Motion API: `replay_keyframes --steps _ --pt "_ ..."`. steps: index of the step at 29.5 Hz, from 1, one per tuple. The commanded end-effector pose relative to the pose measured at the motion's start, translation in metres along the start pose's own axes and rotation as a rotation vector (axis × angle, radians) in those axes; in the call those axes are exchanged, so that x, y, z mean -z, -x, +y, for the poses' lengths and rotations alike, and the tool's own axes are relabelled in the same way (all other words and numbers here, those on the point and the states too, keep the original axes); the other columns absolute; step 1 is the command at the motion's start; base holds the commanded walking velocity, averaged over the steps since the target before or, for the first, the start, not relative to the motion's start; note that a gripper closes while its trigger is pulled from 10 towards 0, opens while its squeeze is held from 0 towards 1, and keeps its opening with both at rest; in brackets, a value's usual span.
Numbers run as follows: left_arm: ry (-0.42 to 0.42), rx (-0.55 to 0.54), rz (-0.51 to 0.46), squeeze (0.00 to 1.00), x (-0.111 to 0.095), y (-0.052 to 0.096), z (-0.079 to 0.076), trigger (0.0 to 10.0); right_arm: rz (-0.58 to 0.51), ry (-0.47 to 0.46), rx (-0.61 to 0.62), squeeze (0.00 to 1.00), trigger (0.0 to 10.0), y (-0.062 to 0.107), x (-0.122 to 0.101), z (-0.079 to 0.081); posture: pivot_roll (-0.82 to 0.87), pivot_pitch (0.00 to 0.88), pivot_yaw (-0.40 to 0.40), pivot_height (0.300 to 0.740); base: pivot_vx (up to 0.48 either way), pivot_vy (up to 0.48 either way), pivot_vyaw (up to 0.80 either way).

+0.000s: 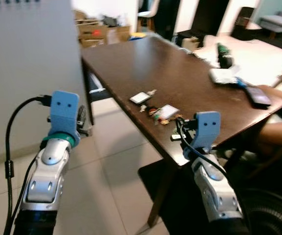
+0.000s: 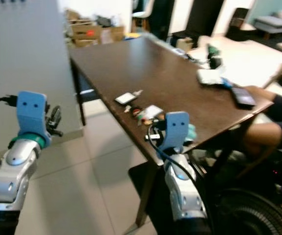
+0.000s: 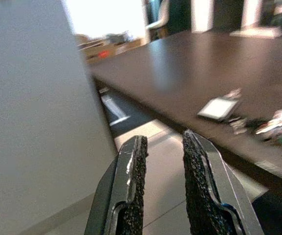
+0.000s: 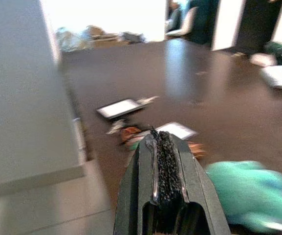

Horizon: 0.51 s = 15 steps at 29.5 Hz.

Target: Hang keys on a hook

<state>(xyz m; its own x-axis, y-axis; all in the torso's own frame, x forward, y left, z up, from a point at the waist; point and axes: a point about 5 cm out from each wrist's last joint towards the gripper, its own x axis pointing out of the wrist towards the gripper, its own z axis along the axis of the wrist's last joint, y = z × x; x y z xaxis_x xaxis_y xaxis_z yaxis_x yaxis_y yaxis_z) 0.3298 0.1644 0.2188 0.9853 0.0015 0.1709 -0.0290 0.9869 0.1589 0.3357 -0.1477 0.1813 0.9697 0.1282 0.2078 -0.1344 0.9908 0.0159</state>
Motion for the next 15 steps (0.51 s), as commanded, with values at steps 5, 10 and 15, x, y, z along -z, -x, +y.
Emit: replay_keyframes --steps 5,10,15 --pt "0.011 0.045 0.031 0.00 0.0062 0.0037 -0.0063 10.0 0.011 -0.016 -0.004 0.00 10.0 0.0004 0.0028 0.0029 0.01 0.000 0.052 0.740 0.000 0.000 -0.80" --pt "0.026 0.057 0.020 0.00 0.0040 0.0037 -0.0080 10.0 0.011 -0.020 -0.001 0.00 10.0 0.0004 0.0030 0.0029 0.01 0.000 0.053 0.740 0.000 0.000 -0.80" --pt "0.023 0.051 0.010 0.00 0.0021 0.0035 -0.0059 10.0 0.016 -0.022 0.001 0.00 10.0 0.0003 0.0046 0.0029 0.01 0.000 0.054 0.740 0.000 0.000 -0.80"
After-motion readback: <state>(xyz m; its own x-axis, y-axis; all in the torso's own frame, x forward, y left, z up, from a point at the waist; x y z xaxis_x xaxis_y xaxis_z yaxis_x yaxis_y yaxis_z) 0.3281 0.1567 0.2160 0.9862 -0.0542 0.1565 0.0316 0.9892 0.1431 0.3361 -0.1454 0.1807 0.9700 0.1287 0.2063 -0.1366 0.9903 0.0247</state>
